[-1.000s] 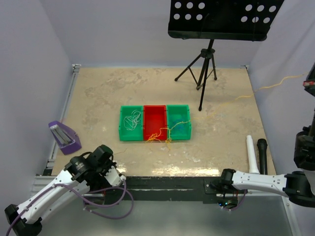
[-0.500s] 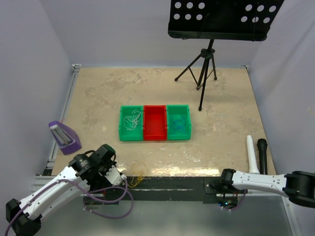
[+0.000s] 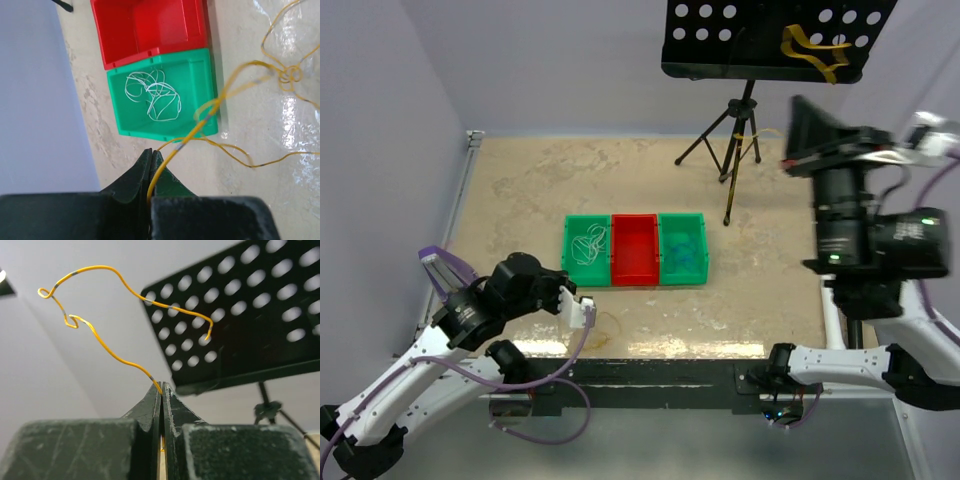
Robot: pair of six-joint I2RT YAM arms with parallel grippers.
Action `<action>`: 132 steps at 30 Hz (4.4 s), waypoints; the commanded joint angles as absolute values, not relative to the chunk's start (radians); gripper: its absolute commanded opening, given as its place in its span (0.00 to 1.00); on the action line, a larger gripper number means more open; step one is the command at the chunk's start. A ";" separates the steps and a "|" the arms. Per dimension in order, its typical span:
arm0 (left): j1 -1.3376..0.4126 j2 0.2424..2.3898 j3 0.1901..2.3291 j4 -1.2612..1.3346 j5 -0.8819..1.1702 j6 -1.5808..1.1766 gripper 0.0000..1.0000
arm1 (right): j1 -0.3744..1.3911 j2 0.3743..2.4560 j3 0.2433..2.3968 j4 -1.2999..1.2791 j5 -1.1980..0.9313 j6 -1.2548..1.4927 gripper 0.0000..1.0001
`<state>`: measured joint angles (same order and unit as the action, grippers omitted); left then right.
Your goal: Untangle the cables
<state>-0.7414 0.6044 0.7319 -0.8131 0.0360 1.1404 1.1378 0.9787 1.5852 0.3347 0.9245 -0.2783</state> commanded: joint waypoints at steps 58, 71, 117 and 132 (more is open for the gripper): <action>-0.726 0.581 0.908 -0.989 0.152 1.178 0.00 | 0.986 1.526 1.158 -0.160 0.562 0.497 0.00; -0.719 0.578 0.910 -0.992 0.158 1.180 0.00 | 0.968 1.729 1.226 -0.279 0.434 0.686 0.00; -0.712 0.558 0.896 -0.992 0.176 1.178 0.00 | 0.927 1.890 1.370 -0.394 0.502 0.894 0.06; -0.712 0.551 0.876 -1.003 0.186 1.160 0.00 | 0.945 1.548 1.181 -0.238 0.425 0.726 0.49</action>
